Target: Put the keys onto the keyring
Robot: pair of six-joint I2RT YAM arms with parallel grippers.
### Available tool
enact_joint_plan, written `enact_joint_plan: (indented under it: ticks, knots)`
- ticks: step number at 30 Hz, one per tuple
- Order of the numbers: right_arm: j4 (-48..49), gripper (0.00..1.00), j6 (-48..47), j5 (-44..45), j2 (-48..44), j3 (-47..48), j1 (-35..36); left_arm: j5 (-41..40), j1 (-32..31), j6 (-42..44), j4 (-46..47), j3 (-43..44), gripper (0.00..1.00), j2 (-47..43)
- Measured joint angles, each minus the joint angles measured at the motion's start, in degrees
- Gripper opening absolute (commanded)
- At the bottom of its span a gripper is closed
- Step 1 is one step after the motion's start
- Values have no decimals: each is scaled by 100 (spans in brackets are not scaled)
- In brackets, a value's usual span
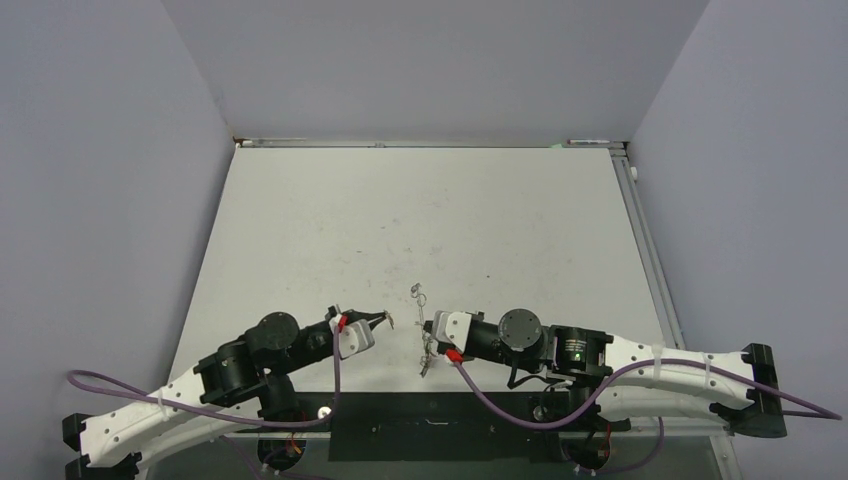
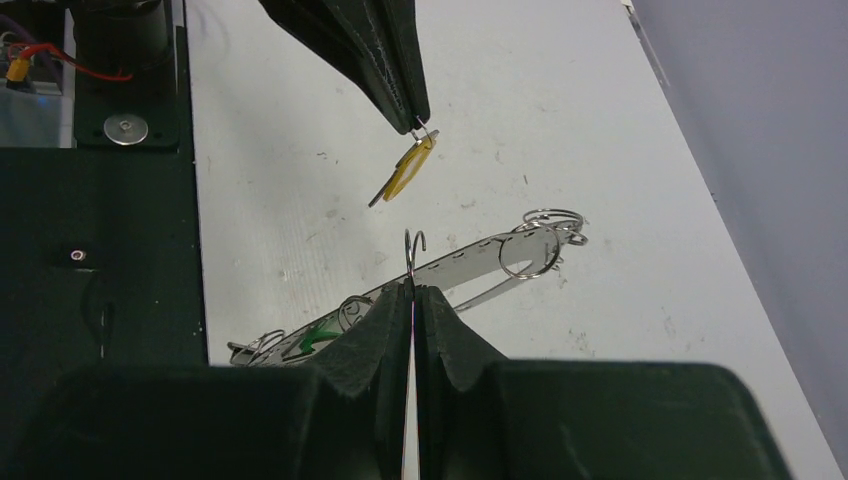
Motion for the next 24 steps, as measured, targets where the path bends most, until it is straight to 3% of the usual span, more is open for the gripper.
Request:
enact_joint_plan:
  ticks: [24]
  knots:
    - [-219, 5, -42, -756, 341, 44, 26, 1945, 496, -280, 227, -61, 0, 94]
